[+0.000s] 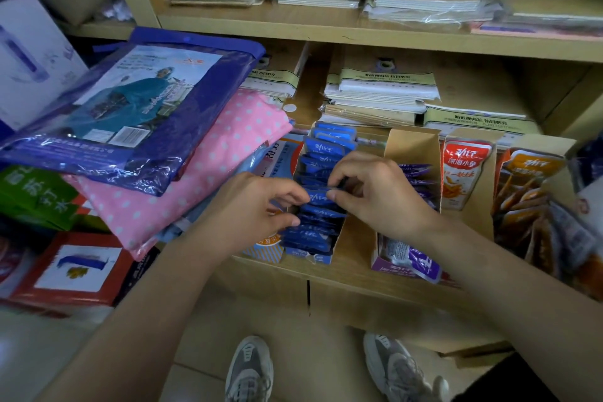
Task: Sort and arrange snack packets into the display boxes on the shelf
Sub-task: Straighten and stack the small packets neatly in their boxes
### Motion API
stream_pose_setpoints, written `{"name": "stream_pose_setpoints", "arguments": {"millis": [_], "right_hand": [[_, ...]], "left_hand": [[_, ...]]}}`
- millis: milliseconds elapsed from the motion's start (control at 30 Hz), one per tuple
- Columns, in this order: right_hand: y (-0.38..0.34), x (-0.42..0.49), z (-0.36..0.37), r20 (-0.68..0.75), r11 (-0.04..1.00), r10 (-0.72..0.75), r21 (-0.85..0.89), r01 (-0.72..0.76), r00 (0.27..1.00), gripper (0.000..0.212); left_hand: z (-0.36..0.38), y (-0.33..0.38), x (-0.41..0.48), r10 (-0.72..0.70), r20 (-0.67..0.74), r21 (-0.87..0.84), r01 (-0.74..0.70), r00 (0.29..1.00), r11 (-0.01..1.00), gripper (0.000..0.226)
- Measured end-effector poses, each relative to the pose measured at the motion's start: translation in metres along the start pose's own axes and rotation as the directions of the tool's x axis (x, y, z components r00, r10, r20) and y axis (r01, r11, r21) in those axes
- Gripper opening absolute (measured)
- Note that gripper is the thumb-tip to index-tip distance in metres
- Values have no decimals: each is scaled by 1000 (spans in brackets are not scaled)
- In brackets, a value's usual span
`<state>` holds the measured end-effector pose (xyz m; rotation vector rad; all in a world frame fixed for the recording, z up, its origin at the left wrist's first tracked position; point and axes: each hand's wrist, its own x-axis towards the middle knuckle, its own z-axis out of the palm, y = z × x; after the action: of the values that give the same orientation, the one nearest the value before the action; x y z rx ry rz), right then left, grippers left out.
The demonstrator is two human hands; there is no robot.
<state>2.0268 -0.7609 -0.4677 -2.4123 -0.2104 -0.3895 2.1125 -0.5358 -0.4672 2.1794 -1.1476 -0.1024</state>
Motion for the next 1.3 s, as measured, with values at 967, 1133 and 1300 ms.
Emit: {"name": "stream_pose_setpoints", "arguments": {"millis": [967, 1133, 1300], "right_hand": [[-1, -4, -18, 248, 998, 42, 39, -54, 968, 23], [9, 1, -21, -90, 993, 13, -117, -24, 996, 32], [8, 12, -13, 241, 910, 79, -413, 29, 967, 65]], "left_hand": [[2, 10, -8, 109, -27, 136, -104, 994, 985, 58], [16, 19, -8, 71, 158, 296, -116, 985, 948, 77], [22, 17, -14, 19, 102, 356, -54, 995, 933, 80]]}}
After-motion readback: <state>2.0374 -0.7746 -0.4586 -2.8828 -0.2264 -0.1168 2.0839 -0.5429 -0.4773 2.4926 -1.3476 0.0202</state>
